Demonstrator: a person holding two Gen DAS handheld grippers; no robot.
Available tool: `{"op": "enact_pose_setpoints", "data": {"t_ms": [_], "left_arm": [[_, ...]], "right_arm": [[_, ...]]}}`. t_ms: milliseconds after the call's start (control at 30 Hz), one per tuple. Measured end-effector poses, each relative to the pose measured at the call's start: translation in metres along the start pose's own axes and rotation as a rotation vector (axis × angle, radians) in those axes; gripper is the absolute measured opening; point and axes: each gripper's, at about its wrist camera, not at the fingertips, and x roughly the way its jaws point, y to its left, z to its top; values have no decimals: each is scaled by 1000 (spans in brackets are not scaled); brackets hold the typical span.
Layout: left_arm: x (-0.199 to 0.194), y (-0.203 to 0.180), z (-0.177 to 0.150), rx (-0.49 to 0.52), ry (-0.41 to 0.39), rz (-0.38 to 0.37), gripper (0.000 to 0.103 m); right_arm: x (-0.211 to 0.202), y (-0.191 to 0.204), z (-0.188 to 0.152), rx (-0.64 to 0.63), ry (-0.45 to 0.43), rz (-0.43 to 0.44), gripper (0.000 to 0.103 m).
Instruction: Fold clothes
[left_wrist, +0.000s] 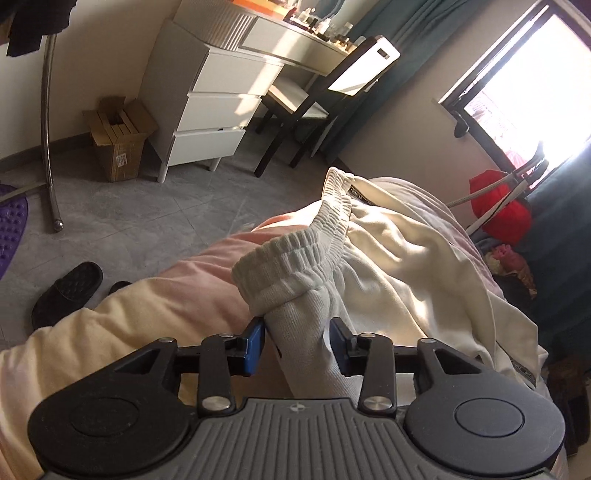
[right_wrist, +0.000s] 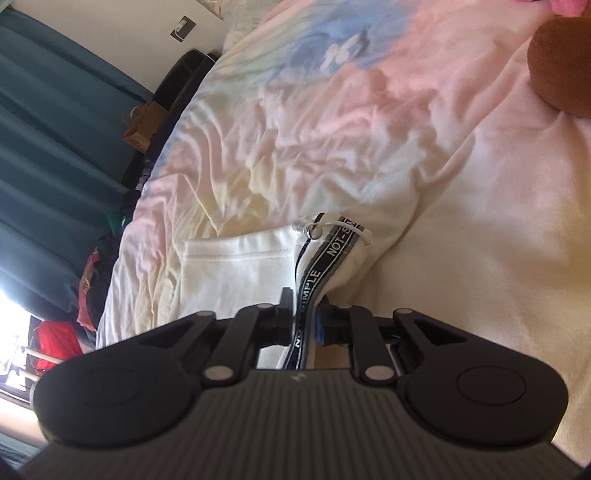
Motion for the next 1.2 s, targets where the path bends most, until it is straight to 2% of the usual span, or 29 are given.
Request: {"op": "enact_pose_setpoints", "data": {"t_ms": [33,67,100,133,267,367,467,600,733,867,1067,1200], "left_arm": [[-7,-6,0,37,-26,3,70],[-15,-12,0,76,-57,4,76],[-23,-19,-1,114,-92,5,87],[-30,-27,-3,154,-123,8,93],[-51,-72,-21,340,-222,-1,98],[-63,-106,-40,437,-286,-31,101],[-71,-143,-62,497,-312,-125,101],[-73,-185,-103,588,-321,-231,101],[-71,-222,-144,679,-321,-323,102],[-50,-241,-178,756,-285,-352,102],[5,-279,-211,865,-184,-368,102],[52,-329,-223,951,-152,-368,102]], "right_arm": [[-6,8,0,-46,-28,-4,95],[-14,16,0,-102,-71,0,103],[-23,25,0,-160,-120,5,103],[-32,34,-1,-213,-158,19,103],[-63,64,-12,-372,-253,117,103],[-83,82,-32,-472,-252,225,103],[-102,99,-52,-571,-246,334,103],[-132,118,-86,-741,-289,476,103],[-148,129,-114,-868,-291,572,103],[-147,137,-129,-912,-252,596,103],[-139,140,-134,-865,-213,555,103],[-126,141,-127,-796,-188,541,103]]}}
